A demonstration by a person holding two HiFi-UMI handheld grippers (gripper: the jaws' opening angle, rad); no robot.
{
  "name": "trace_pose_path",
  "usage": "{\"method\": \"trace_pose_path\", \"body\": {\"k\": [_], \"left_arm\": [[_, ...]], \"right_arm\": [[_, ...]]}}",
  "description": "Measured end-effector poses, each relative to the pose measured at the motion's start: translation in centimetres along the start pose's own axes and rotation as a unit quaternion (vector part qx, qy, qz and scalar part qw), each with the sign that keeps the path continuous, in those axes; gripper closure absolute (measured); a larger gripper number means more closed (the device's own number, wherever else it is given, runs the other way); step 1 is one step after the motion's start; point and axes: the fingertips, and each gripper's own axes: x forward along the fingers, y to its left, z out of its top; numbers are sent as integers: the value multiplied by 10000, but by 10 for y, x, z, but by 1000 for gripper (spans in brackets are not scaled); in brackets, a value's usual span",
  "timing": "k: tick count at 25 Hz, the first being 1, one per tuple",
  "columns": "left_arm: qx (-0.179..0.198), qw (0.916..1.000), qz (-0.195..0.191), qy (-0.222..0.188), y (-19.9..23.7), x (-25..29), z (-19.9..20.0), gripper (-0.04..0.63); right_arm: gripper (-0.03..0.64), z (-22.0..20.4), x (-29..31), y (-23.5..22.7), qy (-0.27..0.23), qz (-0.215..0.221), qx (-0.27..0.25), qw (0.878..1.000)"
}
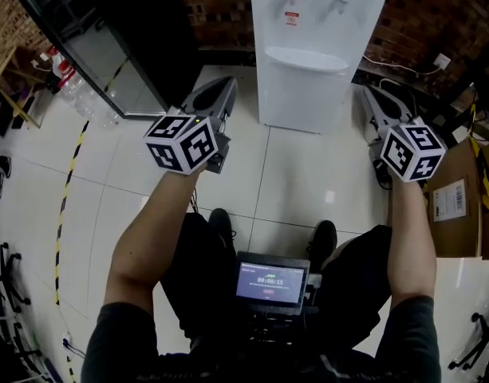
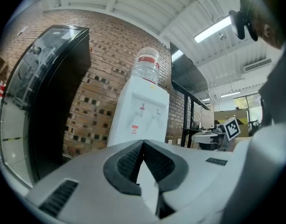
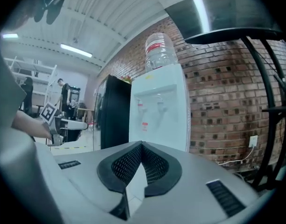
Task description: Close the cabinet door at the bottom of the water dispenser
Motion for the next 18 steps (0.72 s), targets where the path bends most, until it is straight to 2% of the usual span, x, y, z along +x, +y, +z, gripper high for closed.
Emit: {"method": "trace_pose_path", "body": {"k": [3,12,18], "left_arm": [[8,10000,-22,32,-5,5,-1,563],[45,9999,28,106,2,11,-8,563],[281,9993,81,246,0,15,-14,563]], "right_arm": [[617,-4,-1,-6,33,-30,160,9999],[617,-5,7,-7,-6,43,73,10000],[617,-6,8,-11,-50,-14,153,9999]]}}
